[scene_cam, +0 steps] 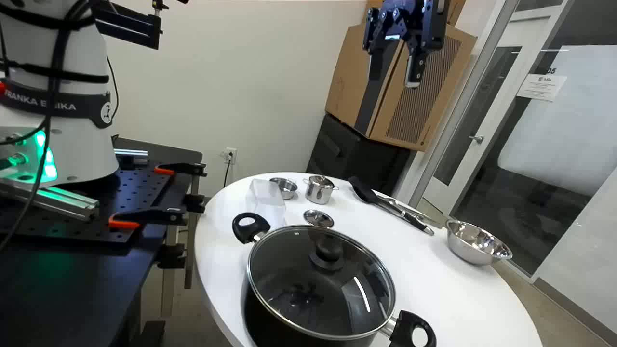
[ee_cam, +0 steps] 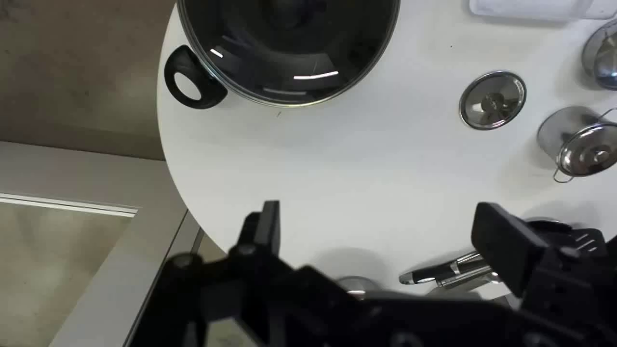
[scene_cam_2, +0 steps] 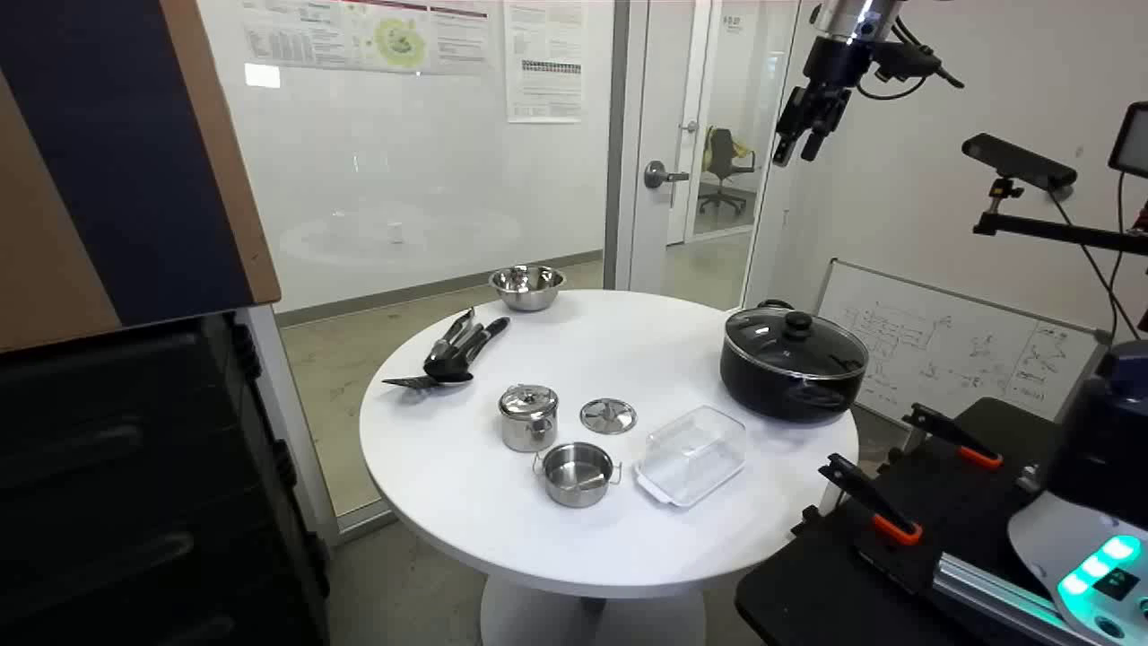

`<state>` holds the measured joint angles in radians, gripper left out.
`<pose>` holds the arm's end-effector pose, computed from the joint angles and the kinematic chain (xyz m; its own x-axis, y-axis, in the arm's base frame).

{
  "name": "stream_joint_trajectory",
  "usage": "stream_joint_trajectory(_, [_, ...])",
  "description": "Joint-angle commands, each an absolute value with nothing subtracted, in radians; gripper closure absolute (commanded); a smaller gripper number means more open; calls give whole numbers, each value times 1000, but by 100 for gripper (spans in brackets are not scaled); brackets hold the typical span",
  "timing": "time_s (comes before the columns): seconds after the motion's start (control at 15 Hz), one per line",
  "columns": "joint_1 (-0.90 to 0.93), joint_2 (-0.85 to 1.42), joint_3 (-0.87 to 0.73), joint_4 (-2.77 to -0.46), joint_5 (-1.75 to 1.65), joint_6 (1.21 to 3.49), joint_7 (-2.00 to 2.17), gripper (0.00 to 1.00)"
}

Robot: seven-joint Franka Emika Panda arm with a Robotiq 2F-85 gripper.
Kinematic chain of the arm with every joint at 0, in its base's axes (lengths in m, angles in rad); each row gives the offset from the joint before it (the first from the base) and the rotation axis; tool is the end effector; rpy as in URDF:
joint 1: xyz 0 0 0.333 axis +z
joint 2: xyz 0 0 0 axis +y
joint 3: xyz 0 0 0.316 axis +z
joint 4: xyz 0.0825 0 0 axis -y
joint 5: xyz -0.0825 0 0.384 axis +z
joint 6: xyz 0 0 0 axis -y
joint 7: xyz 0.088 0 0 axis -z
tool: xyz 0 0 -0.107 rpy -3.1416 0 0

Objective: Take the silver lid off the taller silver pot and put it on the table

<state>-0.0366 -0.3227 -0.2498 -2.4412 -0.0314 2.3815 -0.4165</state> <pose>0.4430 -0.1339 0.4442 0.9557 0.1539 0.2511 0.1448 -0.9880 0.0544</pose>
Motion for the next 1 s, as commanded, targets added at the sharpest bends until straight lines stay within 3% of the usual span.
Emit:
stream_joint_trajectory(0.0, [-52,-322,-234,-2440,-25,2379,-420,0])
stream_joint_trajectory(0.93, [-35,-351,-172,-2510,-50,2372,-430,0])
